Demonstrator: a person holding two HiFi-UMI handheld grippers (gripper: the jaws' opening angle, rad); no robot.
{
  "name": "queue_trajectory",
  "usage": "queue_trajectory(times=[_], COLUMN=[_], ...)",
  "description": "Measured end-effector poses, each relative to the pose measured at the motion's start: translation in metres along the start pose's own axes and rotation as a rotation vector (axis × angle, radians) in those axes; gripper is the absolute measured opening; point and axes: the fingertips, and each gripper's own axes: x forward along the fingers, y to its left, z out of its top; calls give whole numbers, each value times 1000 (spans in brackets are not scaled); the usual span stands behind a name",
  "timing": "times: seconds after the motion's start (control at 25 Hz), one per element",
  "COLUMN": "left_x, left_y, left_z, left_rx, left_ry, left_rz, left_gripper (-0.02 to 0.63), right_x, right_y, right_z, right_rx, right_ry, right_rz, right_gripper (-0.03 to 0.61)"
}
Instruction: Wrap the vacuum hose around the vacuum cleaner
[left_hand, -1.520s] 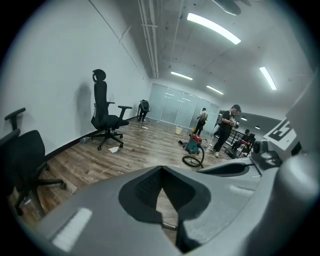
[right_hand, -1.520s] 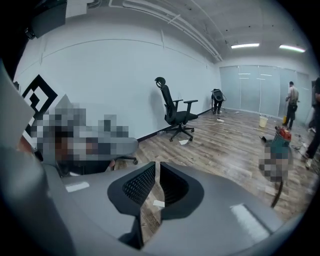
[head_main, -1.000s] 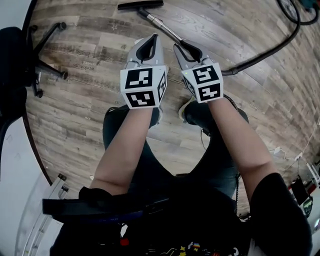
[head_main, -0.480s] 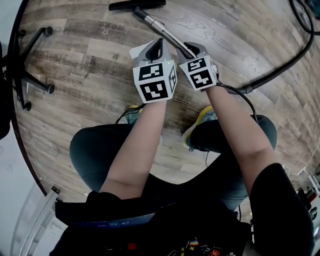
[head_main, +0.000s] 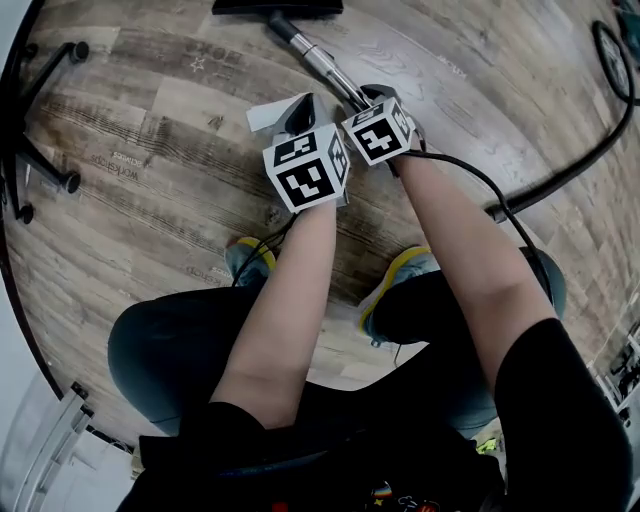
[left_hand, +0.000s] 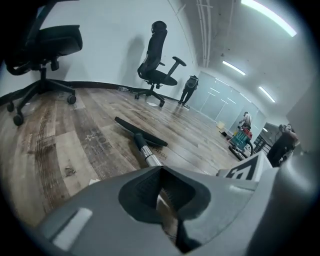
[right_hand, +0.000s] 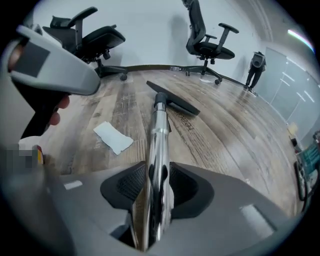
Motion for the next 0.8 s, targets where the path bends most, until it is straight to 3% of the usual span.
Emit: queue_trajectory(times=[0.36, 0.68, 0.8], left_x=[15, 19, 13], left_y=[25, 22, 10], left_z=[1, 4, 15], left_rx=[-47, -44, -9], left_ry=[-36, -31, -27], left_rz=[39, 23, -1], left_gripper=[1, 1, 1], right_x=[43, 41, 19], right_y=[-4, 0, 2], right_z=[-10, -13, -2], right_rx=[-18, 24, 21], right_ry=[144, 153, 104], right_rz=[9, 63, 60], right_gripper=[196, 187, 187])
